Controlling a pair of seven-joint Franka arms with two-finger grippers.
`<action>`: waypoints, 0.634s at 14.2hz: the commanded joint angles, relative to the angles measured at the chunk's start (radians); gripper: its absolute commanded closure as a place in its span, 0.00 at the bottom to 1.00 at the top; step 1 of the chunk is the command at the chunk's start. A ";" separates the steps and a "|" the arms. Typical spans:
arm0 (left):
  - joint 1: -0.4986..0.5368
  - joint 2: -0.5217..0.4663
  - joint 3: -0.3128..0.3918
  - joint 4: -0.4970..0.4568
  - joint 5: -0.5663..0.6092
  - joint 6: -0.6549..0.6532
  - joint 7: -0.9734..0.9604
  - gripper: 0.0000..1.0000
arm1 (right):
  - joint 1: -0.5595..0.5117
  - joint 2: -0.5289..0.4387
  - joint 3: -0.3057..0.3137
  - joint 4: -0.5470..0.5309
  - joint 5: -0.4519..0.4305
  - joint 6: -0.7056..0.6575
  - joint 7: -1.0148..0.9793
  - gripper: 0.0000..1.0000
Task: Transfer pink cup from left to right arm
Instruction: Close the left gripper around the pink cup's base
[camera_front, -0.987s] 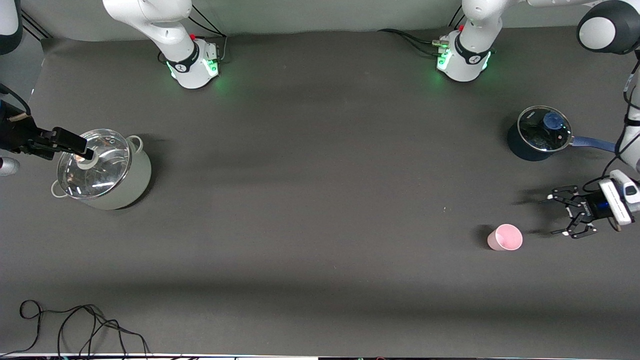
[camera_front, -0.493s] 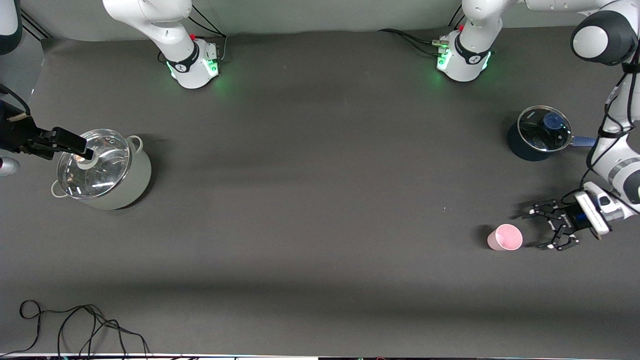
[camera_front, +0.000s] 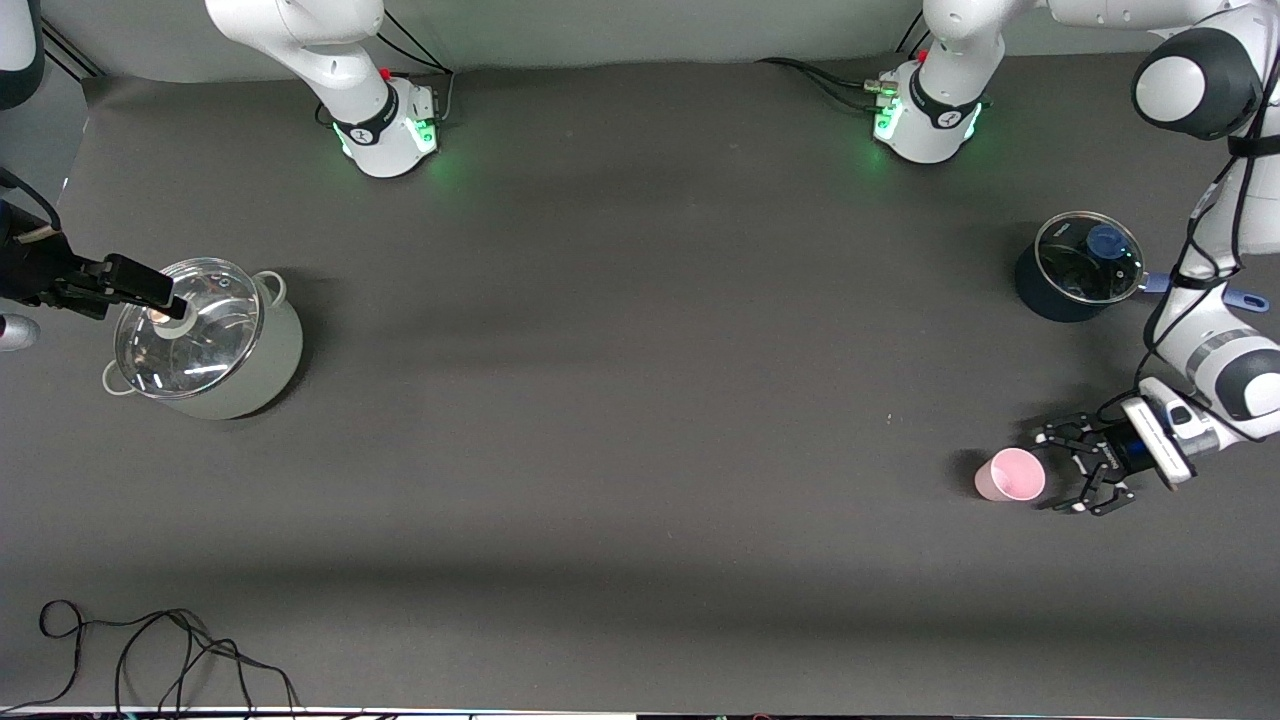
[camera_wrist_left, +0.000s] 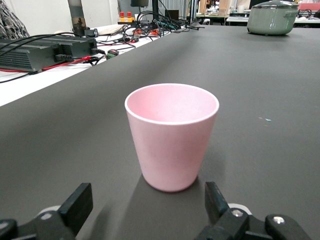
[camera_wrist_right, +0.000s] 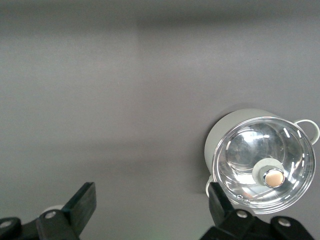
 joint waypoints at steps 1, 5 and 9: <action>-0.025 0.008 0.004 -0.010 -0.030 0.023 0.025 0.00 | 0.007 0.003 -0.011 0.010 0.016 -0.012 -0.026 0.00; -0.048 0.009 0.004 -0.038 -0.084 0.024 0.061 0.00 | 0.007 0.003 -0.011 0.010 0.016 -0.012 -0.025 0.00; -0.065 0.009 0.004 -0.059 -0.115 0.043 0.077 0.00 | 0.007 0.002 -0.011 0.010 0.016 -0.012 -0.025 0.00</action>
